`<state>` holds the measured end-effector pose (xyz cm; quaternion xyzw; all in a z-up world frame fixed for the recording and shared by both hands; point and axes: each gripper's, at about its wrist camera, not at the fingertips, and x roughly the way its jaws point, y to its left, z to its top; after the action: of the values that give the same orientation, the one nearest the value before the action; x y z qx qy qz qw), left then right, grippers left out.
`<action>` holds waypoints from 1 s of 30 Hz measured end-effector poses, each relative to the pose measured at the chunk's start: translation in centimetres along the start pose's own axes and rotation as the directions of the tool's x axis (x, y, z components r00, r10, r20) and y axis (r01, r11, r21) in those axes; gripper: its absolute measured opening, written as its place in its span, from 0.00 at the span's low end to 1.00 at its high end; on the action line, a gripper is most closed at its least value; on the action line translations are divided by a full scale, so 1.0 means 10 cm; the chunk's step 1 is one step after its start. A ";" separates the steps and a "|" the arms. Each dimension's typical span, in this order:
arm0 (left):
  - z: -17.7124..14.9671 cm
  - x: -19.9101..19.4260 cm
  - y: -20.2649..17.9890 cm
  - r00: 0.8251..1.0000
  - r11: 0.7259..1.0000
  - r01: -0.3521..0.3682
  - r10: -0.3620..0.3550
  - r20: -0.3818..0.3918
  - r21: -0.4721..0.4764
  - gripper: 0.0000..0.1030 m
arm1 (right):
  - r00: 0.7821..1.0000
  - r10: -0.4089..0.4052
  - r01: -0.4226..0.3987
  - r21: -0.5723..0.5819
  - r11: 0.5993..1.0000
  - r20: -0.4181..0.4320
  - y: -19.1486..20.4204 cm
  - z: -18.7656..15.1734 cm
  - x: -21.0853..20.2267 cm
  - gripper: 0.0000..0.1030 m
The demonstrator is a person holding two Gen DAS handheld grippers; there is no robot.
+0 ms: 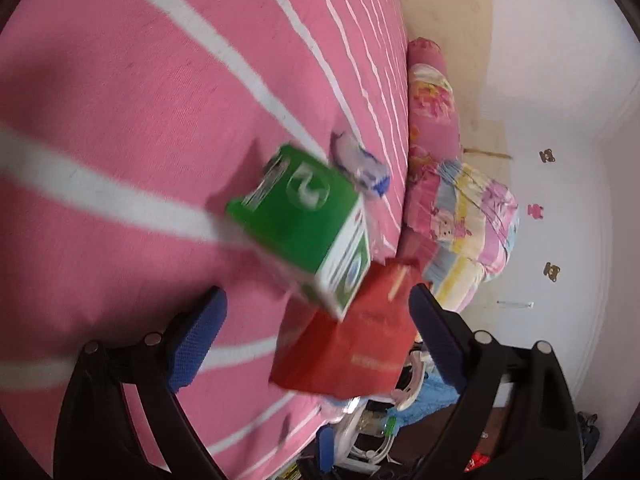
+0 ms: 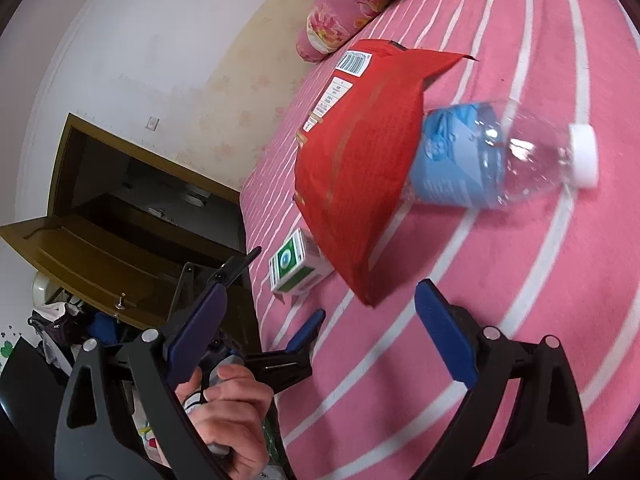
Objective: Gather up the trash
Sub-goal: 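Grasp the red packet with the right gripper while the left grasps the green box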
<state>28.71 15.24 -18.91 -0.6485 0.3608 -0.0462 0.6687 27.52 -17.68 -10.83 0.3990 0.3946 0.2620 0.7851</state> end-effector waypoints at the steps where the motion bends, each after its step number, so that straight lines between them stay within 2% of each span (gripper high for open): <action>1: 0.02 0.02 -0.01 1.000 1.000 -0.006 0.006 0.004 0.005 0.86 | 1.000 0.003 -0.003 0.007 1.000 -0.001 -0.01 0.02 0.03 0.91; 5: 0.06 0.11 -0.09 0.999 0.998 -0.041 0.040 0.026 0.048 0.86 | 1.000 0.021 -0.021 0.036 0.999 -0.004 -0.06 0.11 0.15 0.91; 14: 0.16 0.20 -0.16 0.997 0.996 -0.057 0.053 0.059 0.075 0.86 | 0.999 0.045 -0.047 0.136 0.990 0.013 -0.26 0.27 0.38 0.91; 17: 0.17 0.22 -0.19 0.996 0.992 -0.075 0.069 0.063 0.098 0.85 | 0.999 0.039 -0.041 0.127 0.991 0.023 -0.25 0.31 0.41 0.91; 19: 0.17 0.25 -0.22 0.995 0.990 -0.087 0.080 0.066 0.113 0.82 | 0.999 0.035 -0.037 0.116 0.993 0.019 -0.24 0.31 0.41 0.81; 20: 0.17 0.24 -0.22 0.992 0.987 -0.108 0.099 0.073 0.122 0.72 | 0.999 0.037 -0.038 0.113 0.993 0.012 -0.24 0.32 0.40 0.76; 21: 0.18 0.24 -0.20 0.991 0.985 -0.121 0.113 0.076 0.121 0.66 | 0.999 0.041 -0.040 0.114 0.993 -0.004 -0.25 0.30 0.42 0.63; 22: 0.19 0.24 -0.18 0.990 0.985 -0.130 0.121 0.078 0.114 0.56 | 0.999 0.039 -0.037 0.119 0.992 -0.017 -0.26 0.29 0.43 0.53; 23: 0.21 0.22 -0.14 0.992 0.988 -0.113 0.106 0.074 0.103 0.53 | 0.999 0.039 -0.036 0.126 0.991 -0.021 -0.28 0.29 0.43 0.49; 25: 0.23 0.23 -0.13 0.992 0.988 -0.110 0.103 0.066 0.105 0.52 | 0.999 0.039 -0.035 0.136 0.990 -0.027 -0.31 0.29 0.43 0.25; 30: 0.24 0.15 -0.08 0.995 0.994 -0.082 0.077 0.065 0.076 0.44 | 0.999 0.047 -0.045 0.074 0.996 -0.025 -0.22 0.28 0.37 0.12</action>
<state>31.43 16.28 -19.07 -0.6081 0.3633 -0.0137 0.7058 32.10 -17.36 -13.19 0.4332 0.4053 0.2707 0.7581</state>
